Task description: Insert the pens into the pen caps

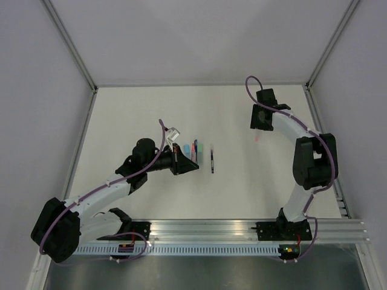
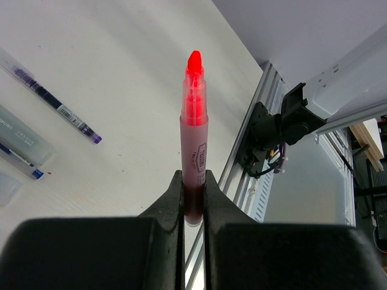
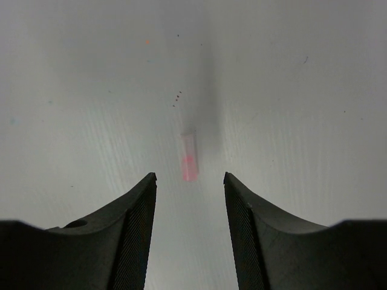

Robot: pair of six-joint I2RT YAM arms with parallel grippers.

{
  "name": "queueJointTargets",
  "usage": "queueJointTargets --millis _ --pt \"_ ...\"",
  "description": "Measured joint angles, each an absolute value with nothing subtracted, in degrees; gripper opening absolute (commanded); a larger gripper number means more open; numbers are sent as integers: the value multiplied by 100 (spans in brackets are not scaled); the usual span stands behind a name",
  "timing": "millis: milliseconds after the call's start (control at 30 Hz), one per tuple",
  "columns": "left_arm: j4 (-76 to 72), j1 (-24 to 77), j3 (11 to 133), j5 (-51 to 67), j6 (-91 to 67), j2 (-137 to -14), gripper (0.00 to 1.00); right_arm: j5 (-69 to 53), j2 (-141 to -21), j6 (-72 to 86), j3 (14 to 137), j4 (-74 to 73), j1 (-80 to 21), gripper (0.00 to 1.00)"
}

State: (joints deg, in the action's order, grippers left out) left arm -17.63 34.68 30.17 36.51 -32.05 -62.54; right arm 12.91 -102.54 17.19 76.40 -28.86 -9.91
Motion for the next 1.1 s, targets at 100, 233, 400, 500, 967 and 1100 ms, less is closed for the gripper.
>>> queueJointTargets --millis 100,233,400,500,967,1100 --pt "-1817 3468 2991 3656 -3205 -6252 2 1170 -10707 1520 7747 -3046 -840 53" --pt "-1835 3468 2991 3656 -3205 -6252 2 993 -11054 1350 7780 -3089 -779 51" --pt "-1839 3468 2991 3656 -3203 -6252 2 832 -11316 1258 7817 -3081 -786 49" --pt "-1839 3468 2991 3656 -3203 -6254 2 801 -11397 1243 7843 -3087 -786 48" --pt "-1850 3468 2991 3656 -3203 -6254 2 825 -11697 1212 8259 -3135 -788 35" --pt "-1857 3468 2991 3656 -3205 -6254 2 825 -11716 1212 8305 -3245 -788 33"
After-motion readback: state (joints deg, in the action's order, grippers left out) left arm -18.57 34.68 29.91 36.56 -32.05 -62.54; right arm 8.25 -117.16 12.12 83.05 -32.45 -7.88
